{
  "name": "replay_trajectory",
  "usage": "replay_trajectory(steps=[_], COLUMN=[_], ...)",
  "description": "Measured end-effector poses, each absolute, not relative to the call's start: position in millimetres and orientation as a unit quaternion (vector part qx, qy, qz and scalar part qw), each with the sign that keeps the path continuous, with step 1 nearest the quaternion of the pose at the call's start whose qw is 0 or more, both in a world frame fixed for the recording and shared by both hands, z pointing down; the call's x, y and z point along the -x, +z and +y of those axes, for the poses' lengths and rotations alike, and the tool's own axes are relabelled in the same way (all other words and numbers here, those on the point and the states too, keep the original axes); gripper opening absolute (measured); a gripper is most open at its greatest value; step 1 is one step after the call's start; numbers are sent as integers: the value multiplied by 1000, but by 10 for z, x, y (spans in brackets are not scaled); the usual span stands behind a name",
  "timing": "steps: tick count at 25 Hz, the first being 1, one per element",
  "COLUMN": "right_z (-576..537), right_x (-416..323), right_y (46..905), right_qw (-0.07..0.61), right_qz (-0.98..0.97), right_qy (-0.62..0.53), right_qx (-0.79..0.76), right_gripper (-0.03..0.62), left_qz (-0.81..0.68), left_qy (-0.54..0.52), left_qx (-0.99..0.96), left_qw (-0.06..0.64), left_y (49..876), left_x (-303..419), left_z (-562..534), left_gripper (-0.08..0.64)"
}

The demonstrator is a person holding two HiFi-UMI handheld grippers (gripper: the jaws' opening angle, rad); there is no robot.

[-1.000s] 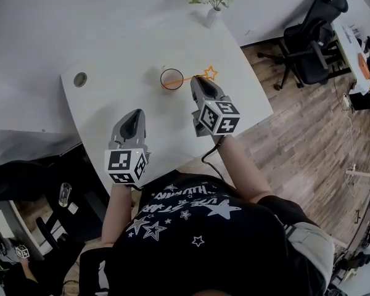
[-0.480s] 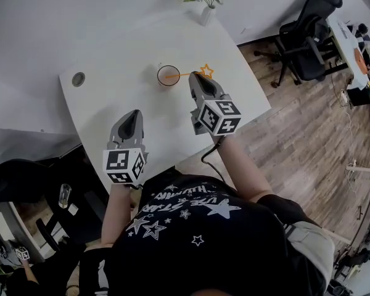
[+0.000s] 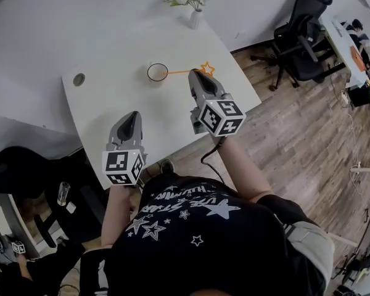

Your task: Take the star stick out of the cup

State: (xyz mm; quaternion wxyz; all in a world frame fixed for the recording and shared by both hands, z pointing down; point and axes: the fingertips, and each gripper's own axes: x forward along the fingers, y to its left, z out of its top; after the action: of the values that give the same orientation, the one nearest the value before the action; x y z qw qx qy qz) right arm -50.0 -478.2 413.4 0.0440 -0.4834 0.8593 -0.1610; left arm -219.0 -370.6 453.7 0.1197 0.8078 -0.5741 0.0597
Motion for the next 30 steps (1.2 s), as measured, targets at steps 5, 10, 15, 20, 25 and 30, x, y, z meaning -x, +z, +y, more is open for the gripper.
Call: replay_trajectory(steps=[5,10,15,20,25,30], right_z=[-4529,-4249,-3958,-3705,-3397,-3011], right_x=[268,47,-142,-258,-306,-370], right_y=[4027,4051,4078,4102,4179,4261], right_qw=[58,58,52,52,47,34], right_qz=[861,863,868,872,876,880], right_qy=[-159,-160,-157,-157,-160,-159], right_qx=[480,475,468,461,453,447], right_gripper=[32,32,32,32,31,31], left_qz=[-580,-585,-588,-593,-595,-590], left_qy=[58,60,61,61,56,63], left_qx=[-805,-801,-800,-797,-796,-799], left_qw=[114,110,103,95,97,97], left_y=[4476,4462,4428,4364,4353,4409], left_x=[1998,1809,1598,1447,1341,1244], left_z=[-3470,-3197,-2920,-2653,-2358,-2057], left_gripper=[2,2,2,2,2,2])
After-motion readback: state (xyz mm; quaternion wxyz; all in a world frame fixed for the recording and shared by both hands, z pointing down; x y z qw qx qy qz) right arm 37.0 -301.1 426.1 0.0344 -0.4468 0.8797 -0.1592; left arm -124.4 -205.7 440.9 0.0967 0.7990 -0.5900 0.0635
